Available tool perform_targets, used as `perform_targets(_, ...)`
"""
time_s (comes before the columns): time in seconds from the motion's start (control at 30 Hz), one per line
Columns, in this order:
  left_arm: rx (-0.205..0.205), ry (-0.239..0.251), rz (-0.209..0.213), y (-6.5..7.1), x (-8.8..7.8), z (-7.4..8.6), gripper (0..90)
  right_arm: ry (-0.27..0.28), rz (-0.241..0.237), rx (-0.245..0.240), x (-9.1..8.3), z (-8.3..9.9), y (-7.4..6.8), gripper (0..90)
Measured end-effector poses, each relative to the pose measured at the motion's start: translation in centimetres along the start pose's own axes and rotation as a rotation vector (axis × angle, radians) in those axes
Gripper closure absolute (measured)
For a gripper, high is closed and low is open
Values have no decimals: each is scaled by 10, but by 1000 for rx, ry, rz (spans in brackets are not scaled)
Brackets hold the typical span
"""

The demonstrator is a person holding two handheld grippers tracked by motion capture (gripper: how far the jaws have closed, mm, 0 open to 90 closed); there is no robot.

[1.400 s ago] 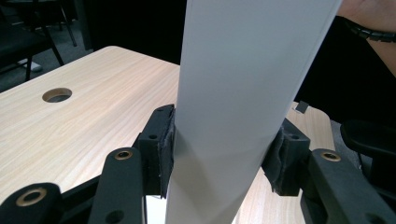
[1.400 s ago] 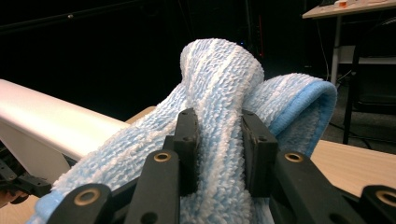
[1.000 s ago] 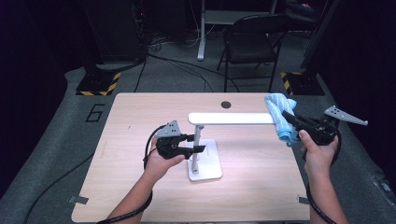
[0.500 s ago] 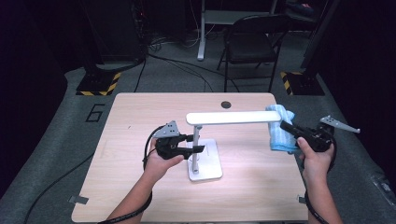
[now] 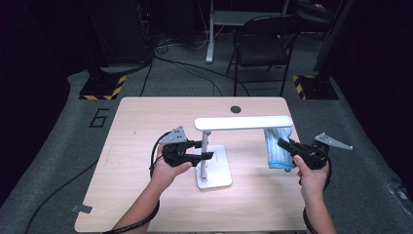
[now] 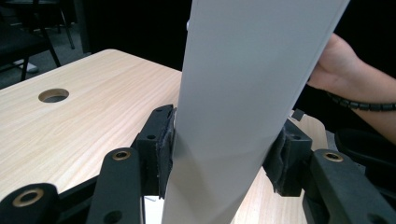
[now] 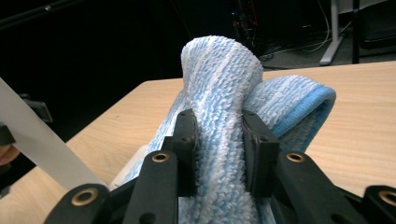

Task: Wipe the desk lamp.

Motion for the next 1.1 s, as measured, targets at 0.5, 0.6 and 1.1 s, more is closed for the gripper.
perform_targets(0.5,3,-13,-10,5,1,5,404,-57,69,-15,9,43,14,689)
perform_targets(0.6,-6,-22,-15,4,0,9,399,-49,69,-22,8,45,15,688)
perform_targets(1.1,-20,-46,-10,3,-1,22,404,-102,134,-58,10,61,22,683)
Point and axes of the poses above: each handheld gripper's, and its own axes: x roughly forward along the jaws, z roughly out of its underside, y roughly to its right, the point moved 5 cm from there along x, roughly forward along the jaws, and after that the axes turned 7 degrees about x, right-handed, at the moved point
